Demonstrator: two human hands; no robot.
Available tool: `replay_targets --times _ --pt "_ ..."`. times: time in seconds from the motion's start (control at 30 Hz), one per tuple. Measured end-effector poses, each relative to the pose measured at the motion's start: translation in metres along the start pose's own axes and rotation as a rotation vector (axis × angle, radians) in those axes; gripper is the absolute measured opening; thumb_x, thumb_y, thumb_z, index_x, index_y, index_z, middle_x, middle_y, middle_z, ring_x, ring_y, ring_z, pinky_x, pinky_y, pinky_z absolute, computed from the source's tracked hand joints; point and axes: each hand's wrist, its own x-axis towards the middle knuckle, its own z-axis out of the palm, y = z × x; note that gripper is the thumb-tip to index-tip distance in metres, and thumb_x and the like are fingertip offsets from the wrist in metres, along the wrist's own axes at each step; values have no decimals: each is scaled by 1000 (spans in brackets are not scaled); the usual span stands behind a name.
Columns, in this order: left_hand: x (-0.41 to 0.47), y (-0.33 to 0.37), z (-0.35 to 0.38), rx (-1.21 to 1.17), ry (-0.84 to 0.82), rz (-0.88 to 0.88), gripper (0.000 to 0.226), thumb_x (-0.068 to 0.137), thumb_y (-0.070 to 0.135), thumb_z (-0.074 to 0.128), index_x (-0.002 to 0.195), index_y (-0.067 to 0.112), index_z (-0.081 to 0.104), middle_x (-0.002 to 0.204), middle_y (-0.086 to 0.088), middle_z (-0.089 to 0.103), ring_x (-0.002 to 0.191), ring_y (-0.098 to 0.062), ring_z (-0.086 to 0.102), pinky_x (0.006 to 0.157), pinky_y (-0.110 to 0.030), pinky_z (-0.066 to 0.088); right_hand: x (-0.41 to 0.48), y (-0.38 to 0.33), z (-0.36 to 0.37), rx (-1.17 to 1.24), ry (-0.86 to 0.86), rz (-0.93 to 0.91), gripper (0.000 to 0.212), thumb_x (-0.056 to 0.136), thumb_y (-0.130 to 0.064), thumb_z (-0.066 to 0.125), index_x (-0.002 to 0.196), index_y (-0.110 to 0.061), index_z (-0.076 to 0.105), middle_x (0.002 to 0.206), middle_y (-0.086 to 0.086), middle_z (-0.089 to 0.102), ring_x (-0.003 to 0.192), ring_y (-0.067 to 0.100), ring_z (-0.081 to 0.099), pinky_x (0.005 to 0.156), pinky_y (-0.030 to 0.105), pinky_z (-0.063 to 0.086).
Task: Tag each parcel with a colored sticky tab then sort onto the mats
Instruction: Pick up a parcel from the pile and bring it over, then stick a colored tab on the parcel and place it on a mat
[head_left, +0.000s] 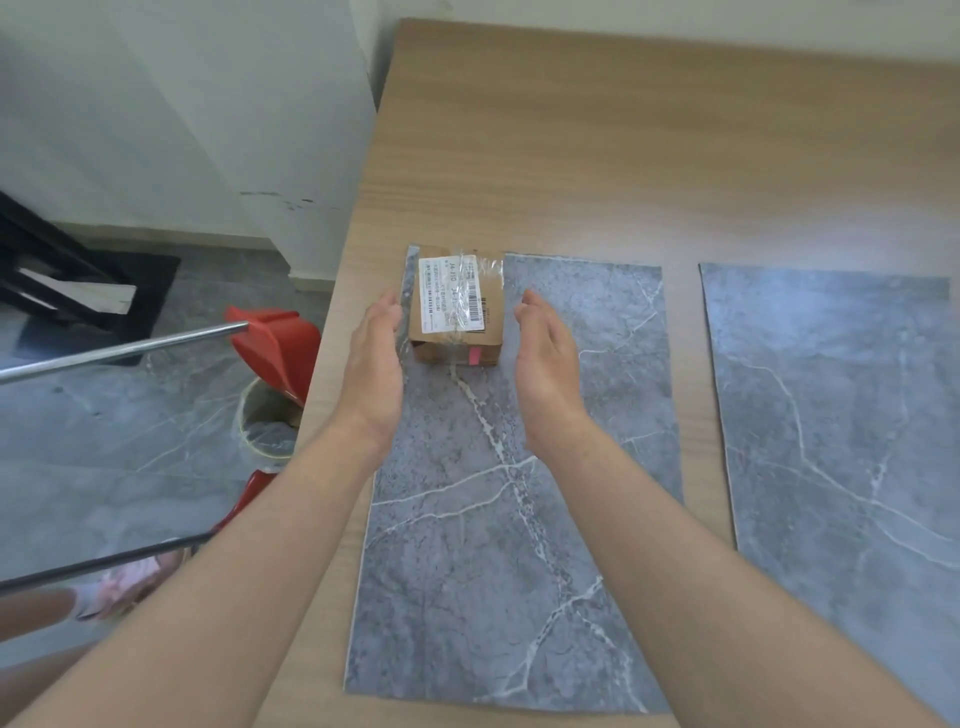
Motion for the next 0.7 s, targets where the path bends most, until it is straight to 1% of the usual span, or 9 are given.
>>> replay_targets --times 0.07,0.17,0.27,0.33,0.4,0.43,0.53,0.63,0.7 --pt "-14 12 1 33 -17 39 42 102 46 34 142 42 46 144 19 42 137 -5 36 117 -33 27 -12 -14 -5 16 3 -21 49 107 -34 42 156 -29 42 159 -13 40 135 0 37 107 27 27" --pt "-40 42 5 49 -85 79 32 104 43 32 130 48 50 128 27 47 123 4 42 107 -22 30 -32 -39 -13 32 -1 -63 49 107 -34 42 155 -29 43 158 -13 42 129 -3 37 105 26 27" --pt "-64 71 9 26 -113 101 39 105 43 32 140 37 50 123 29 51 131 -2 43 114 -27 29 -57 -62 -20 40 -10 -114 48 107 -33 42 154 -28 45 158 -12 43 133 -2 37 105 24 27" --pt "-78 86 10 16 -132 115 43 105 45 33 143 34 49 130 26 52 134 -6 44 118 -32 29 -73 -75 -25 56 -2 -144 47 106 -32 42 153 -27 47 156 -11 45 139 2 38 106 24 27" --pt "-95 97 11 23 -159 141 44 103 48 34 143 37 49 144 17 49 137 -8 42 121 -37 27 -91 -85 -33 57 7 -181 46 106 -31 42 151 -25 49 154 -11 47 141 5 40 107 25 28" --pt "-103 101 11 25 -168 152 45 101 51 36 141 39 51 147 15 47 138 -9 42 121 -40 26 -100 -88 -36 57 12 -194 46 106 -32 42 150 -25 50 154 -11 48 141 5 41 109 26 29" --pt "-135 113 10 39 -201 180 52 90 63 39 136 46 55 148 14 46 136 -10 43 120 -44 27 -132 -97 -49 68 30 -246 44 106 -32 43 147 -22 53 151 -10 52 140 8 45 120 33 31" --pt "-166 126 11 24 -246 210 56 85 65 39 135 46 56 145 16 48 133 -11 43 120 -45 26 -169 -108 -62 54 50 -293 44 104 -34 44 144 -20 57 147 -10 56 137 9 49 121 37 34" --pt "-187 137 14 3 -274 241 53 86 63 39 133 46 57 144 16 50 135 -13 43 120 -47 26 -193 -117 -72 53 78 -338 48 98 -40 46 140 -20 61 142 -10 60 134 10 52 119 39 37"
